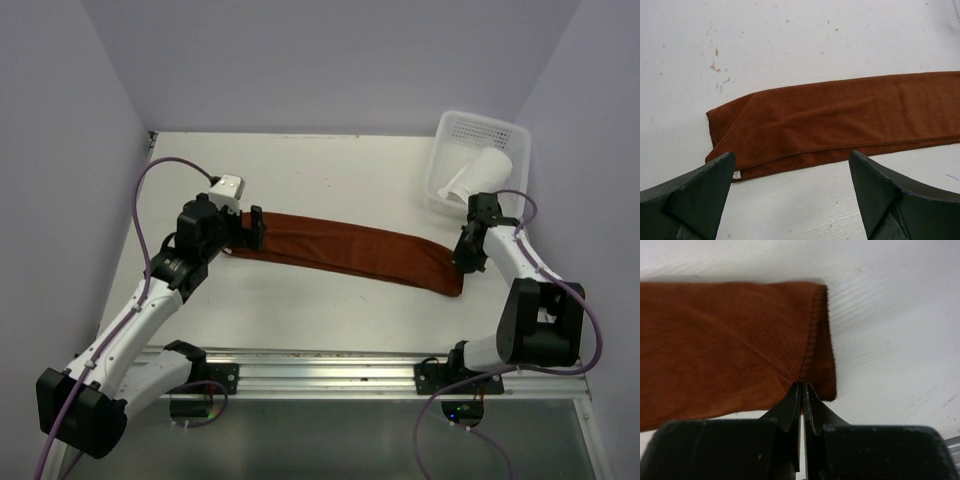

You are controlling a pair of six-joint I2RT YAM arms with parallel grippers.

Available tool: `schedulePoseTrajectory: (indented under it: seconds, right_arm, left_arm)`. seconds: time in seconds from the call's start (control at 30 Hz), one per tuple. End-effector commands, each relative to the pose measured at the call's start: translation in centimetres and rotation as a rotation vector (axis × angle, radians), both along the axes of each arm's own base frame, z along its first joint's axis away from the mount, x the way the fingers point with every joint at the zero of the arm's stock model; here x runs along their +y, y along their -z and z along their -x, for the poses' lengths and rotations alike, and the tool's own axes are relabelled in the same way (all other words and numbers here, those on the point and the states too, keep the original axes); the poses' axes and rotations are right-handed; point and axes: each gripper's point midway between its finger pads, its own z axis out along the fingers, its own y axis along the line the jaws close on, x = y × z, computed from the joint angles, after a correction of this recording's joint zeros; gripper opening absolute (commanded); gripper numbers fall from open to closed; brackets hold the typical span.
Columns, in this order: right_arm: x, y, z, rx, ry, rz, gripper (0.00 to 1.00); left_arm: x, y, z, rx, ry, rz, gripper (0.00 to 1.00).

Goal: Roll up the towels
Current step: Fold the towel

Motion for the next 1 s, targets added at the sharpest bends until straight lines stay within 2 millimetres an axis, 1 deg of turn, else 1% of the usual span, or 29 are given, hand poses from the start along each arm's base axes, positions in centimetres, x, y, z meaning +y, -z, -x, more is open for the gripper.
schedulePoseTrajectory:
  seconds: [0.0,0.13,0.23,0.33,0.37,0.43,0.47,0.5,0.53,0.63,0.7,0.83,0.87,0.93,0.97]
  right_arm:
    - [-2.8,0.6,-0.6,-0.033,0.084,0.061,0.0]
    - [-5.1,-0.1,-1.3,-0.079,0.176,0.092,0.0]
    - [-5.5,-0.7,-2.4,-0.107,0.181,0.076,0.0]
    - [-4.8,-0.9,-4.1,-0.132,0.152,0.023,0.0]
    - [-4.7,-0.5,-4.2,-0.125,0.149,0.016,0.0]
    - [-4.7,-0.2,-4.5,-0.119,0.142,0.014,0.11]
    - [-4.7,0.0,-4.4,-0.109,0.143,0.015,0.19]
    - [-4.9,0.6,-4.2,-0.087,0.149,0.023,0.38]
    - [-5.0,0.9,-4.1,-0.076,0.152,0.024,0.45]
    - [-5.5,1.5,-3.3,-0.041,0.183,0.052,0.55]
    - [-5.7,1.7,-2.6,-0.025,0.196,0.063,0.56]
    - [-5.0,2.4,-1.9,-0.024,0.194,0.027,0.53]
    - [-4.6,3.0,-1.4,-0.007,0.19,0.01,0.53]
    - [-4.4,3.5,-1.1,0.001,0.19,0.0,0.51]
    - [-4.2,4.0,-0.5,0.018,0.195,-0.002,0.5]
  left_arm:
    - [-0.9,-0.8,-0.4,-0.032,0.023,0.032,1.0]
    - [-1.0,-0.6,-0.5,-0.025,0.024,0.028,0.99]
    - [-1.0,-0.3,-0.5,-0.016,0.024,0.025,1.0]
    - [-1.5,-0.1,-0.5,-0.004,0.05,0.032,1.0]
    - [-1.5,0.0,-0.6,-0.002,0.049,0.031,1.0]
    - [-1.5,0.2,-0.6,0.007,0.048,0.026,1.0]
    - [-1.6,0.2,-0.6,0.008,0.051,0.027,1.0]
    - [-1.6,0.3,-0.6,0.011,0.052,0.026,1.0]
    - [-1.6,0.3,-0.6,0.01,0.053,0.025,1.0]
    - [-1.7,0.5,-0.6,0.019,0.06,0.025,1.0]
    - [-1.9,0.6,-0.6,0.021,0.066,0.028,1.0]
    - [-2.0,0.4,-0.6,0.02,0.075,0.032,1.0]
    - [-2.1,0.5,-0.6,0.021,0.076,0.032,0.99]
    - [-2.1,0.4,-0.5,0.019,0.079,0.035,1.0]
    - [-2.1,0.5,-0.4,0.021,0.083,0.036,1.0]
